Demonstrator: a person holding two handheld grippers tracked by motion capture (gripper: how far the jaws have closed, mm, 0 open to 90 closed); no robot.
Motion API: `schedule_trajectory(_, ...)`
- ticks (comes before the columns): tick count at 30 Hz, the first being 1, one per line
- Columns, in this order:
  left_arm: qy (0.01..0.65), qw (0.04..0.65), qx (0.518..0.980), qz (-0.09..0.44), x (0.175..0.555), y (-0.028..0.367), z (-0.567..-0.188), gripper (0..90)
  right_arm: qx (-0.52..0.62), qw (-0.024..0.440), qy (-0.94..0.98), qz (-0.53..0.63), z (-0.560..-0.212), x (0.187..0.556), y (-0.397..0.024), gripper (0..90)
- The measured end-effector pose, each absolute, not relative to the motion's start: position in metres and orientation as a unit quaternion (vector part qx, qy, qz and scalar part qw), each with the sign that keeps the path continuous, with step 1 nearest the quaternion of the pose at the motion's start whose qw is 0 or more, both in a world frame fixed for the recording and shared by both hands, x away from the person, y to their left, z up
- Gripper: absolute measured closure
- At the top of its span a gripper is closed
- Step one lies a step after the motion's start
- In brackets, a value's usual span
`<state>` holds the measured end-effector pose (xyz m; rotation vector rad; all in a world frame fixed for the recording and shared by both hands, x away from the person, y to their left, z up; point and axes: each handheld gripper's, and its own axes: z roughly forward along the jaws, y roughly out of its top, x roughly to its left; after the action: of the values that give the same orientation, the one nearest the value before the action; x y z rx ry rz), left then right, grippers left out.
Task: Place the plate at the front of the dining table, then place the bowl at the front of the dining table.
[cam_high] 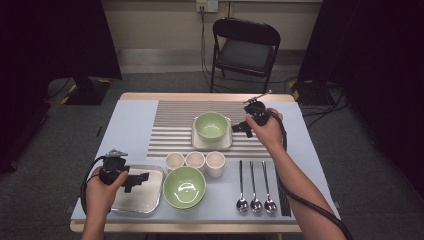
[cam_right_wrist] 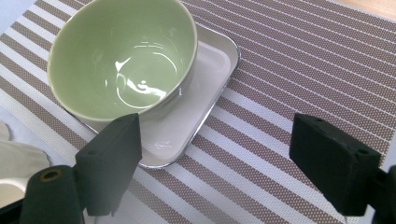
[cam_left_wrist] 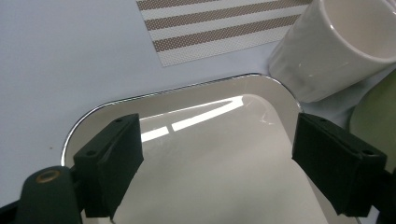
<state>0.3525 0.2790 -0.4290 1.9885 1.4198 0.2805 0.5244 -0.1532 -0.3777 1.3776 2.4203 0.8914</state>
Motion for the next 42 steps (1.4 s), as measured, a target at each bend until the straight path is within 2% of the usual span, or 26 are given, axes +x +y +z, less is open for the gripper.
schedule_trajectory(23, 0.539, 0.342, 0.762, 0.105, 0.361, 0.271, -0.427, 15.8, 0.464, 0.106, 0.823, 0.311, -0.378, 0.513, -0.166, 16.3)
schedule_trajectory(42, 0.533, 0.351, 0.76, 0.119, 0.352, 0.269, -0.404, 15.8, 0.459, 0.097, 0.825, 0.317, -0.386, 0.502, -0.172, 16.3)
